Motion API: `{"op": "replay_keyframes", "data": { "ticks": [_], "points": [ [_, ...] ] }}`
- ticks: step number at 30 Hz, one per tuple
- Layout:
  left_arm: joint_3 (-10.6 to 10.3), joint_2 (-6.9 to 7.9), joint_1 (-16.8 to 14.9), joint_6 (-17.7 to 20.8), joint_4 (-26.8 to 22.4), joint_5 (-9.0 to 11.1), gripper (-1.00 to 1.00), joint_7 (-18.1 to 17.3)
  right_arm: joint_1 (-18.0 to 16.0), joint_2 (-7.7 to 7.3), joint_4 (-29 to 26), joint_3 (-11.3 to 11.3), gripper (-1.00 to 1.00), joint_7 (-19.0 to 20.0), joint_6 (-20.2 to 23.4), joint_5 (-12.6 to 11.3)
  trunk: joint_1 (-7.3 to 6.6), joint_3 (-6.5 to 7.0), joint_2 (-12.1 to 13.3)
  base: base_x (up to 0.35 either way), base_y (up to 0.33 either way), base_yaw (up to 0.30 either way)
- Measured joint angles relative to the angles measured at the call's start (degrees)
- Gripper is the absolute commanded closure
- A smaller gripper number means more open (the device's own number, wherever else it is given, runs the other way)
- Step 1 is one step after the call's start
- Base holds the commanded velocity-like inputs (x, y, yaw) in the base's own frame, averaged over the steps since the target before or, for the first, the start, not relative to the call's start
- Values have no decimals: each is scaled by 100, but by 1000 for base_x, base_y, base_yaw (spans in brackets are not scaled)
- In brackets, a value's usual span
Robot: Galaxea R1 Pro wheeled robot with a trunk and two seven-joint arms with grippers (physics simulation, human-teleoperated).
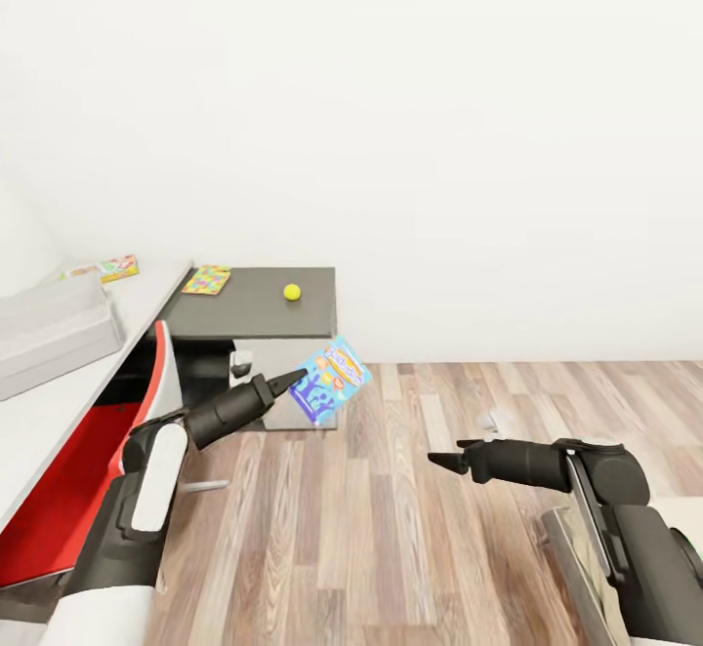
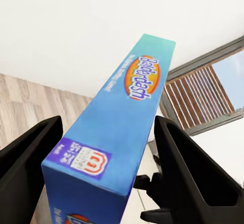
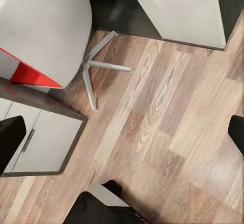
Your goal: Put all the toys in the child's room - the three board games (two on the bed and one on the table), the two jigsaw puzzles on the table, and the tennis ball on the table - inside the toy box on the table in the child's room.
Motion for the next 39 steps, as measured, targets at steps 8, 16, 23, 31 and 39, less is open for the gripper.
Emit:
{"op": "replay_keyframes", "data": {
  "ticks": [8,16,23,31,39],
  "points": [
    [652,249,-690,532,-98,29,100,245,7,40,-19,-1,-100,-40,6,6,0,-6,0,337,0,72],
    [933,436,-919,596,41,179,100,298,6,47,-20,0,-100,-50,11,5,0,-7,0,337,0,237],
    [1015,487,-968,604,64,423,100,315,7,54,-21,5,-100,-52,11,2,0,-8,0,334,0,278],
    [1188,613,-989,607,54,634,100,424,7,56,-21,7,-100,-53,10,2,2,-8,1,175,0,289],
    [1278,643,-1237,614,186,996,100,1243,7,58,-21,8,-100,-53,9,2,3,-7,1,26,0,292]
  ]
}}
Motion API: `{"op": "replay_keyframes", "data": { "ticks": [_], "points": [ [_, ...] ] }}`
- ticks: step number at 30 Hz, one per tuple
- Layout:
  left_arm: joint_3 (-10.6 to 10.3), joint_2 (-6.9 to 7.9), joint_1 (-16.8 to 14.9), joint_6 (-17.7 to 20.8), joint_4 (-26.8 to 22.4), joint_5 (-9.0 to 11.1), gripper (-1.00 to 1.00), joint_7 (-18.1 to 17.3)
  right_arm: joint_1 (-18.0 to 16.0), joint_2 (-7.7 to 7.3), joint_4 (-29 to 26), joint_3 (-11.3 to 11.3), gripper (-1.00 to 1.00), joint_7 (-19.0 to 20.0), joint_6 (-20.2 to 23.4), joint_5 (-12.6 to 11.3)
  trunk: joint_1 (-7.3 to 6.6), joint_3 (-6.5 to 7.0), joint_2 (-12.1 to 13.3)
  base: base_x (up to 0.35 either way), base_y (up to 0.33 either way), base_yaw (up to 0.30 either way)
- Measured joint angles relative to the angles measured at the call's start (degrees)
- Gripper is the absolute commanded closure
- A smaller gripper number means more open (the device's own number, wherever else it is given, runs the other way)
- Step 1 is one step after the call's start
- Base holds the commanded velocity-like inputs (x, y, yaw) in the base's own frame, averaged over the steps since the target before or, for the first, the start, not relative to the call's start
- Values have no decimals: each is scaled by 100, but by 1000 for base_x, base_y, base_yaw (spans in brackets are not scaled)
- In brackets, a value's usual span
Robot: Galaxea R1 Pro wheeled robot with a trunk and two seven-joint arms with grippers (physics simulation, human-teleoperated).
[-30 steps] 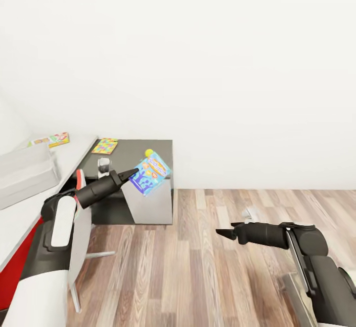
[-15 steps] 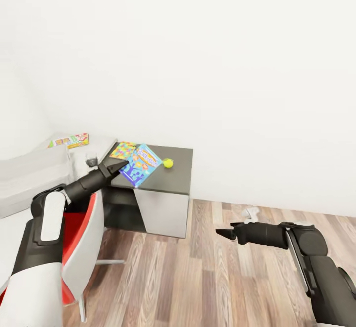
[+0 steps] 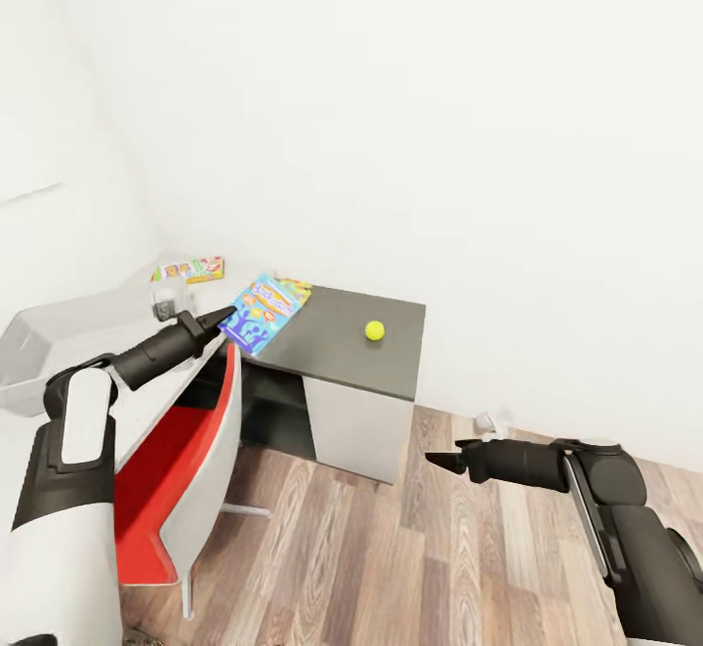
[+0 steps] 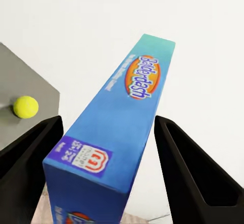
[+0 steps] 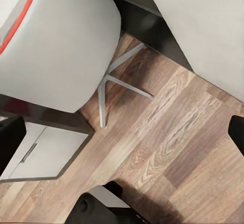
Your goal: Put all the toys in the child's room - the three board games (two on the bed and one on the table), the two jigsaw puzzles on the table, and the tennis ball on the table - inside the toy box on the table in the child's room.
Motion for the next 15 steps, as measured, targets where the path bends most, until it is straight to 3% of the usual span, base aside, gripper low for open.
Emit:
{"op": "replay_keyframes", "data": {
  "ticks": [15],
  "points": [
    [128,-36,-496,3,446,827,100,1240,0,8,0,14,-100,-3,-16,0,0,0,0,2,0,292]
  ]
}}
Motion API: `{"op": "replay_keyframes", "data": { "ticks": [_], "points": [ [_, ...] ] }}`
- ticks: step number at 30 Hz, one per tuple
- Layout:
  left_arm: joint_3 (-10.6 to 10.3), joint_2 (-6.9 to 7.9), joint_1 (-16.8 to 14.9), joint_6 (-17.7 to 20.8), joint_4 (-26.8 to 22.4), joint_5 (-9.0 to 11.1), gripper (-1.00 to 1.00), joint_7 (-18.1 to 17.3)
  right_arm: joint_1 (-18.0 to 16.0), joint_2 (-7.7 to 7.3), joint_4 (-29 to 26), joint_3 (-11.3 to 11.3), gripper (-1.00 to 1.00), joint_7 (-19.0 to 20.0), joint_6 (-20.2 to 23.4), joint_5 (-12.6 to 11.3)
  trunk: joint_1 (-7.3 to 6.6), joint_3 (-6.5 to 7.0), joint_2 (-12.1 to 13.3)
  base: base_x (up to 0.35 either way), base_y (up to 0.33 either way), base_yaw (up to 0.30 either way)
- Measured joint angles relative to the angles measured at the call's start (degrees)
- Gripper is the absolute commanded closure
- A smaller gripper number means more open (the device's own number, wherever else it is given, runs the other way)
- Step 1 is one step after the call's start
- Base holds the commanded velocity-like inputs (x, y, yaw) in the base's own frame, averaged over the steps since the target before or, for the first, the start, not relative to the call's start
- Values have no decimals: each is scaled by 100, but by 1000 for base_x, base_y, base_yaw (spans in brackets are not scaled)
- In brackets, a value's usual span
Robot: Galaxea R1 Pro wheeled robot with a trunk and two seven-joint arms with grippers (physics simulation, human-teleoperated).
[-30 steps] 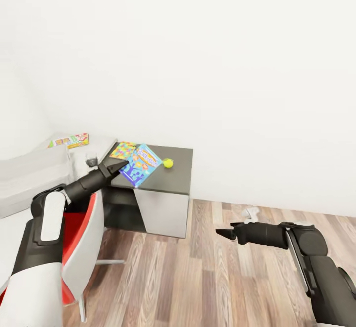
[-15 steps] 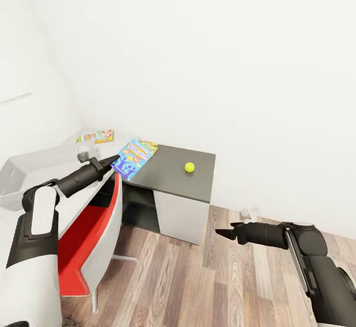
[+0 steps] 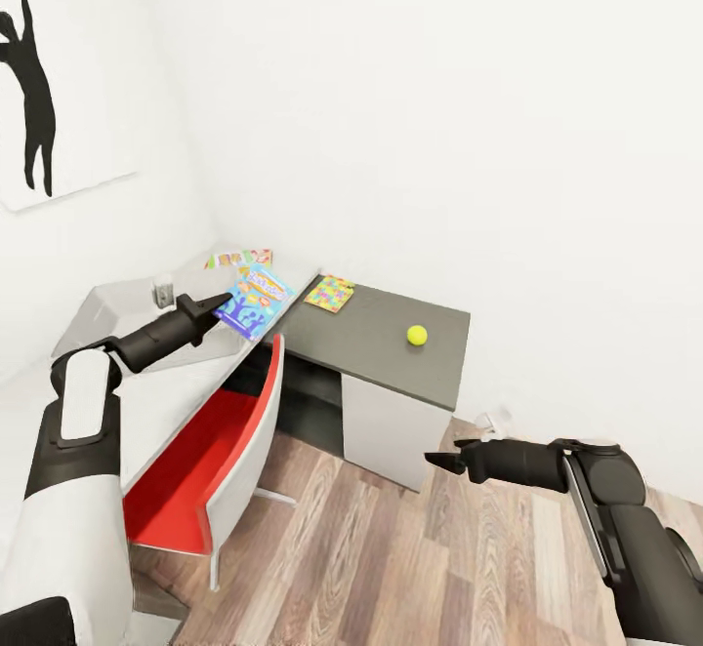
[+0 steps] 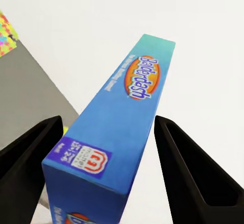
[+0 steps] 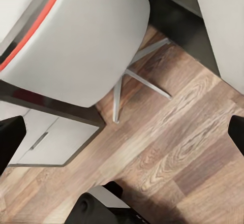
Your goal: Put all the toys in the child's room - the three board games (two on the bed and one on the table), the two jigsaw puzzles on the table, and the tennis ball on the table - inside the toy box on the table in the child's room.
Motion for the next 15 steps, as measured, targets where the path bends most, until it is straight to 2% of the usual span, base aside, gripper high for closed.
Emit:
{"op": "replay_keyframes", "data": {
  "ticks": [8,15],
  "points": [
    [80,37,-356,-25,359,119,100,401,0,7,3,18,-100,-10,-1,13,0,0,0,0,0,292],
    [96,66,-502,-48,522,127,100,736,1,2,0,16,-100,-8,2,11,0,0,0,0,0,241]
  ]
}}
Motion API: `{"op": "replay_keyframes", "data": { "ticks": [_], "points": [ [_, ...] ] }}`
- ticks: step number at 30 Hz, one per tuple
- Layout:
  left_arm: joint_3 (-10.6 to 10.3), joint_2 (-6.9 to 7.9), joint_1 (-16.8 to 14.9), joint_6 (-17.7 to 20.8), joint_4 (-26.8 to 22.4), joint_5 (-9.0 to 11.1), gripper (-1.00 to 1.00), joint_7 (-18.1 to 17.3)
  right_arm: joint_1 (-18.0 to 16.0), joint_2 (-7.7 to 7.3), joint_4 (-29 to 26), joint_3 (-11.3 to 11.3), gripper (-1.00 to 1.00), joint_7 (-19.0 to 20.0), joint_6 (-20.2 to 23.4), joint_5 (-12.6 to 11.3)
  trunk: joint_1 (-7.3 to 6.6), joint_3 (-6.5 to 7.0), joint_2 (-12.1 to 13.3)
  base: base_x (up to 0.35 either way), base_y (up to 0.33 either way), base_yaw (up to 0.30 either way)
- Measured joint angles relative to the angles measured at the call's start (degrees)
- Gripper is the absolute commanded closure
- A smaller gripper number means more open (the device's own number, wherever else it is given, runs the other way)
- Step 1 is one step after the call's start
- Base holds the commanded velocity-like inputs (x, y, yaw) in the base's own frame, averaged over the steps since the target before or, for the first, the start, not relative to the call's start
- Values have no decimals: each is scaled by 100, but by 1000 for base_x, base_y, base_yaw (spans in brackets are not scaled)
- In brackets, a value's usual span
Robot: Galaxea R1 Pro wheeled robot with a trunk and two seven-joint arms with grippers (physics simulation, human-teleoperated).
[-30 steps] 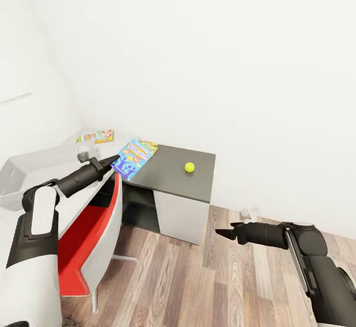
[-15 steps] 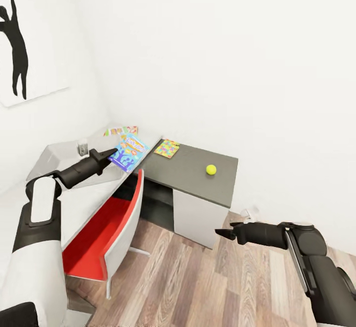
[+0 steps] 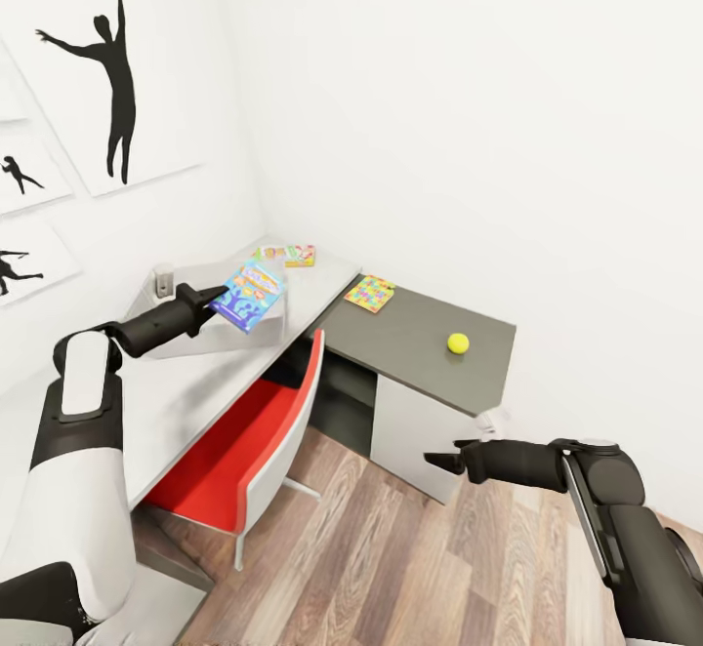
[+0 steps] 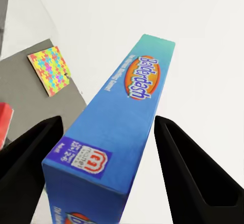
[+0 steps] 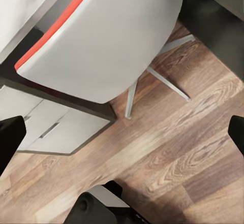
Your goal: Put all the toys in the child's room - the three board games (two on the bed and one on the table), the two jigsaw puzzles on the table, and the tennis ball on the table - inside the toy box on the table in the child's room.
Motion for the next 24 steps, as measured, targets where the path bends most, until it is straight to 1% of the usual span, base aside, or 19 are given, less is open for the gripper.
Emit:
{"op": "replay_keyframes", "data": {
  "ticks": [5,6,8,10,17,24],
  "points": [
    [4,11,-31,-13,31,7,100,210,1,-1,-1,-14,-100,1,9,-5,0,0,0,0,0,102],
    [5,14,-36,-15,31,42,100,242,1,-2,-1,-18,-100,1,10,-6,0,0,0,0,0,50],
    [11,24,-42,-19,32,47,100,290,1,-2,-2,-23,-100,4,12,-9,0,0,0,0,0,40],
    [22,30,-42,-20,32,56,100,306,1,-2,-2,-25,-100,4,13,-10,0,0,0,0,0,29],
    [157,79,-30,-29,18,57,100,367,6,-2,-2,-26,-100,7,15,-12,0,0,0,0,0,11],
    [203,86,-9,-37,-16,61,100,380,9,-2,0,-17,-100,3,12,-10,-1,0,-1,16,-8,3]
  ]
}}
